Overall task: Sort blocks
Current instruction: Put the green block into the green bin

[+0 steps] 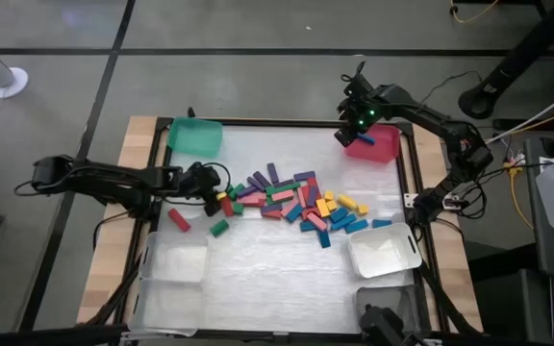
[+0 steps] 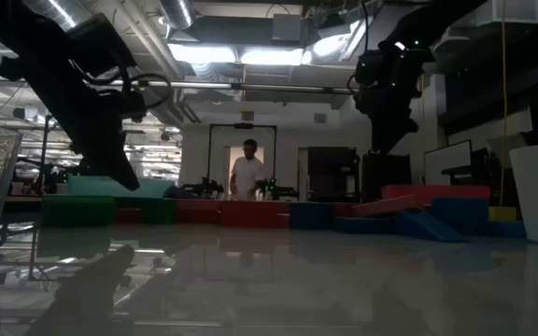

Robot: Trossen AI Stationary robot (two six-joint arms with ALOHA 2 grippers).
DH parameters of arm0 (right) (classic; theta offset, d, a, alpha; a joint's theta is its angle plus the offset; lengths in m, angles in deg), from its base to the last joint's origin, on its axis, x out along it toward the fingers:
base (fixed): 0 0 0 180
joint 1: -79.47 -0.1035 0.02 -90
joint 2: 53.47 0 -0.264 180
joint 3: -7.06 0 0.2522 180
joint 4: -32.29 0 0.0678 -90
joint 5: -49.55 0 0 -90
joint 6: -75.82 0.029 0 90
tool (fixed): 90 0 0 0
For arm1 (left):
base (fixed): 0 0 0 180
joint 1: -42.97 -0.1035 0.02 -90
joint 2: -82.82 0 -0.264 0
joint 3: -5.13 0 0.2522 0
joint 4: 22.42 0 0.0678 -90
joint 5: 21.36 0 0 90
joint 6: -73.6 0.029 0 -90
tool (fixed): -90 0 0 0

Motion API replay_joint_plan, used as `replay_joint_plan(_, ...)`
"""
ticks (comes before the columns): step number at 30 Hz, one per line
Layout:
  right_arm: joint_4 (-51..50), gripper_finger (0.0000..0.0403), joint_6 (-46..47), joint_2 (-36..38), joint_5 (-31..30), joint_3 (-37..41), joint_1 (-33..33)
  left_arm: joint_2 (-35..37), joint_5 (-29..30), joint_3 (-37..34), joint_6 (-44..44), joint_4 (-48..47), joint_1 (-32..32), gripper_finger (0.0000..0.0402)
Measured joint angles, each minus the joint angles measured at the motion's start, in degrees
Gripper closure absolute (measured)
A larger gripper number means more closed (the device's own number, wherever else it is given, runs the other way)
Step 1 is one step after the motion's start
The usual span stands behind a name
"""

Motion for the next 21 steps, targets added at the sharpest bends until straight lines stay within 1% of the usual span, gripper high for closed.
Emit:
replay_joint_plan(4,0.74,0.0235,-0.06,0.00,-0.04,0.00,-1.63,-3.14,-0.38,0.00,2.34,1.57,-1.26,0.0224)
replay_joint_plan(10,1.78,0.0235,-0.06,0.00,-0.09,0.00,-4.32,-7.19,-1.84,0.11,2.41,1.96,-2.77,0.0226)
replay_joint_plan(13,1.98,0.0235,-0.08,0.00,-0.10,0.00,-5.90,-8.34,-1.62,0.14,2.64,1.92,-3.12,0.0249)
replay_joint_plan(16,2.00,0.0235,-0.08,0.00,-0.11,0.00,-7.43,-8.49,-1.77,0.13,2.85,1.94,-3.10,0.0287)
replay_joint_plan(21,2.01,0.0235,-0.08,0.00,-0.13,0.00,-10.00,-8.59,-3.02,0.07,3.02,3.68,-3.10,0.0291)
